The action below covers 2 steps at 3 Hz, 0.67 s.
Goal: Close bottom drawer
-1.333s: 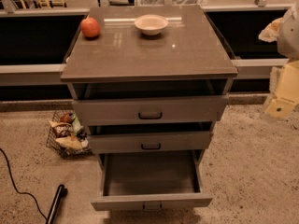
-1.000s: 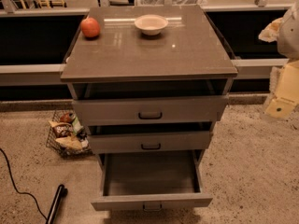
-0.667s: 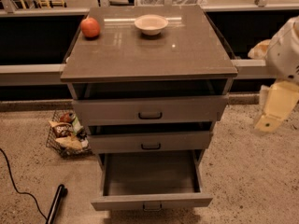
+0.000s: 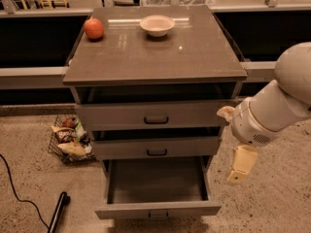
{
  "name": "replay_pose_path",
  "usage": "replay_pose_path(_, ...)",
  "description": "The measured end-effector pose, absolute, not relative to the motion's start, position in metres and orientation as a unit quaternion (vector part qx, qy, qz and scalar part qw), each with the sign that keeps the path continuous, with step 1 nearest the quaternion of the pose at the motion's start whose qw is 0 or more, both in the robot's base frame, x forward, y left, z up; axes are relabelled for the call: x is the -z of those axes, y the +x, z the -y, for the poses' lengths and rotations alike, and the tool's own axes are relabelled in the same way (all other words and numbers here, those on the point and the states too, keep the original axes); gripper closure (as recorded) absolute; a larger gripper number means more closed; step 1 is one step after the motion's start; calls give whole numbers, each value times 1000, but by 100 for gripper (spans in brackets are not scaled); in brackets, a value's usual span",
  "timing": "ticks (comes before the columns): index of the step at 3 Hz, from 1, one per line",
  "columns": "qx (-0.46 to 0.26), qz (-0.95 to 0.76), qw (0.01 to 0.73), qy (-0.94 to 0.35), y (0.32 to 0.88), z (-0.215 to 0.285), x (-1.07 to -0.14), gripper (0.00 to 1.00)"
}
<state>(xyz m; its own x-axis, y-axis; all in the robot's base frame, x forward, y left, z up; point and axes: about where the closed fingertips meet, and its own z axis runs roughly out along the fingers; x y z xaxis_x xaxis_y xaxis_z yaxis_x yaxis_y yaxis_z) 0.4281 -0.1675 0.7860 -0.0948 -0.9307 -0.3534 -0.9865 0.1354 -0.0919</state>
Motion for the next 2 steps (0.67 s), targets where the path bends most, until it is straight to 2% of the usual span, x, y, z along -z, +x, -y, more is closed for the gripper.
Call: replay_pose_path(2,-75,-739,145,-654,428,167,-777,0)
